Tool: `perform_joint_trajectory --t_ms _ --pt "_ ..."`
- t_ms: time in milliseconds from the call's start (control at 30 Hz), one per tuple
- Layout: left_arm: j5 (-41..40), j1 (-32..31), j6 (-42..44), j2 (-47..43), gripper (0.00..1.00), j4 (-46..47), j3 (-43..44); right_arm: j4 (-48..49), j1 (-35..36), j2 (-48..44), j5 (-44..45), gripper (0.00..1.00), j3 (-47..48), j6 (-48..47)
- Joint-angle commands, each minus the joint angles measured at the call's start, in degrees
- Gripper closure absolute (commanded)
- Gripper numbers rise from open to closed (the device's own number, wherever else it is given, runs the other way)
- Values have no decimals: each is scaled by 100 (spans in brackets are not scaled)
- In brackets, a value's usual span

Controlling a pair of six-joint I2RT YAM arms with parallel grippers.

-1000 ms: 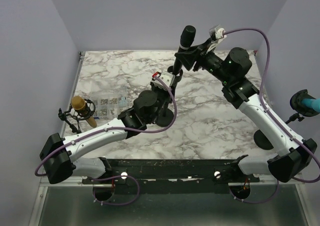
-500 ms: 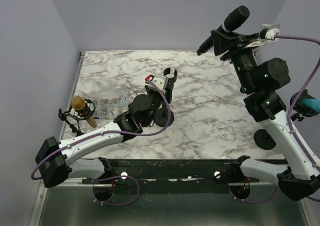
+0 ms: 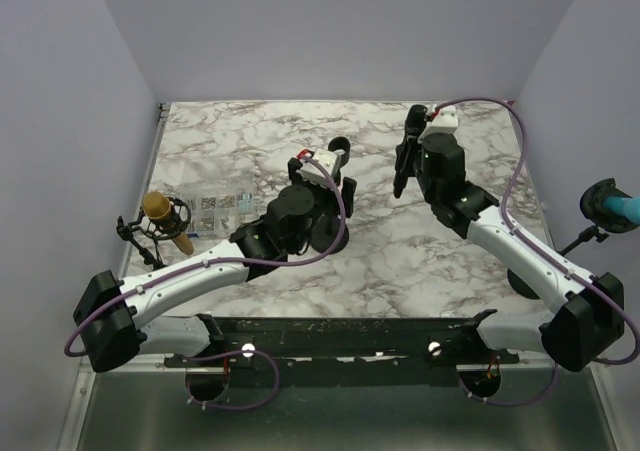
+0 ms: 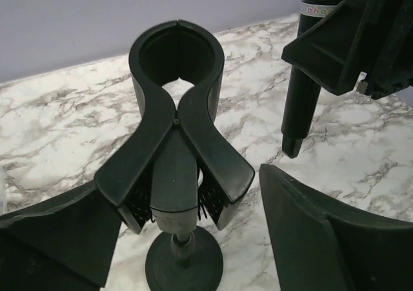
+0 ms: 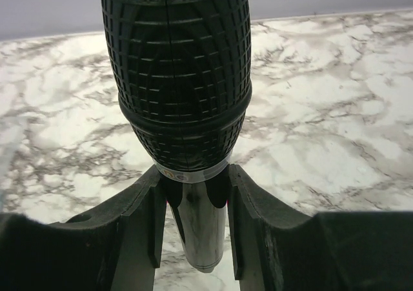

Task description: Remove the microphone from the stand

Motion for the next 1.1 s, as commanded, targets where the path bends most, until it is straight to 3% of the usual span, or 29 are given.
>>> perform_joint_trajectory --t_ms 0,67,233,567,667,833,933,1067 --pt "220 43 -241 -107 8 -788 137 -267 -2 191 781 99 302 -80" --pt "329 88 -237 -209 1 -939 171 -259 -44 263 800 99 295 -130" --pt "1051 264 42 -465 1 -1120 207 -295 -107 549 838 99 266 -159" --pt "1577 663 446 -1269 2 -2114 554 -490 -462 1484 1132 99 409 26" --pt "1608 802 614 -1396 1 -2603 932 -905 -846 1821 1037 99 669 692" --pt "1643 890 1227 -1616 1 -2652 1387 -1566 -1771 2339 21 99 1149 2437" --pt "1532 926 1498 -1814 1 -2400 1144 -2136 -2163 2940 -256 99 1744 3481" --pt "1550 929 1668 -2138 1 -2186 537 -2565 -2634 3771 -883 99 2468 4155"
